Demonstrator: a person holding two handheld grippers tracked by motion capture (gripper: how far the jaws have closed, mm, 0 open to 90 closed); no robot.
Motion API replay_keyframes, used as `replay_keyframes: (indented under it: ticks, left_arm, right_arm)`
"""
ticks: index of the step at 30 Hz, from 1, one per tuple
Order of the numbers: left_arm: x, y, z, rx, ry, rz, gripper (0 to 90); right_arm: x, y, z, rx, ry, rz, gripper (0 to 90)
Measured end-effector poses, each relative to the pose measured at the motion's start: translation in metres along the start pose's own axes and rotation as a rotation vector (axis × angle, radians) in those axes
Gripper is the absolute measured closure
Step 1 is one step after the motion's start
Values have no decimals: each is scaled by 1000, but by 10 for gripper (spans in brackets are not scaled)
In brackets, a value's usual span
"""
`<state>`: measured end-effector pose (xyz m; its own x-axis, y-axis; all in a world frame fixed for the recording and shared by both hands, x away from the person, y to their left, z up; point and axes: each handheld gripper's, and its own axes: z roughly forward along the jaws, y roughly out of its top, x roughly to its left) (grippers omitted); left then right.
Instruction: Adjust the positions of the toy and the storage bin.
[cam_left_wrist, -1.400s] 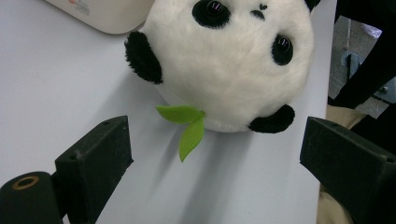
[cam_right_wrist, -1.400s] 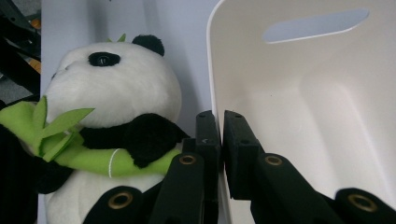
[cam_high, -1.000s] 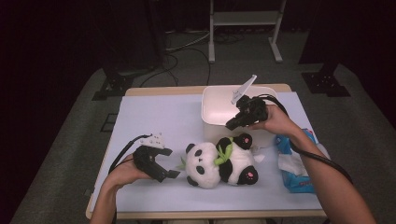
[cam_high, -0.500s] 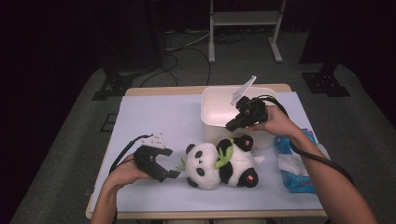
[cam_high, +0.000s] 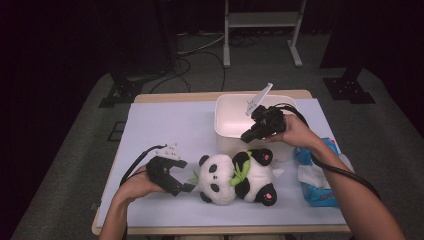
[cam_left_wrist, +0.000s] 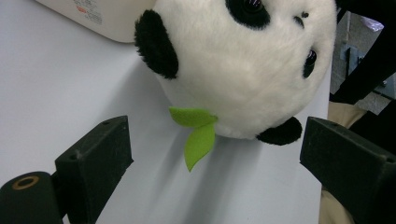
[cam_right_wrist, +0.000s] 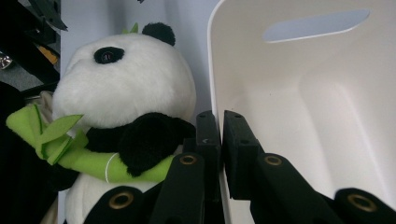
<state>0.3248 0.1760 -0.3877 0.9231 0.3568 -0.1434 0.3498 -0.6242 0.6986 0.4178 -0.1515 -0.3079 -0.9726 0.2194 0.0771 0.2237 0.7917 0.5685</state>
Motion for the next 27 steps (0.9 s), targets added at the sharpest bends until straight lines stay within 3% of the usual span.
replay_keyframes:
  ticks: [23,27]
  left_arm:
    - [1,-1,-1,-3,0,-7,81]
    - [1,-2,-1,-2,0,-9,81]
  right_arm:
    - [2,-3,0,-15,11,1,846]
    - [-2,-4,0,-23,26,26,828]
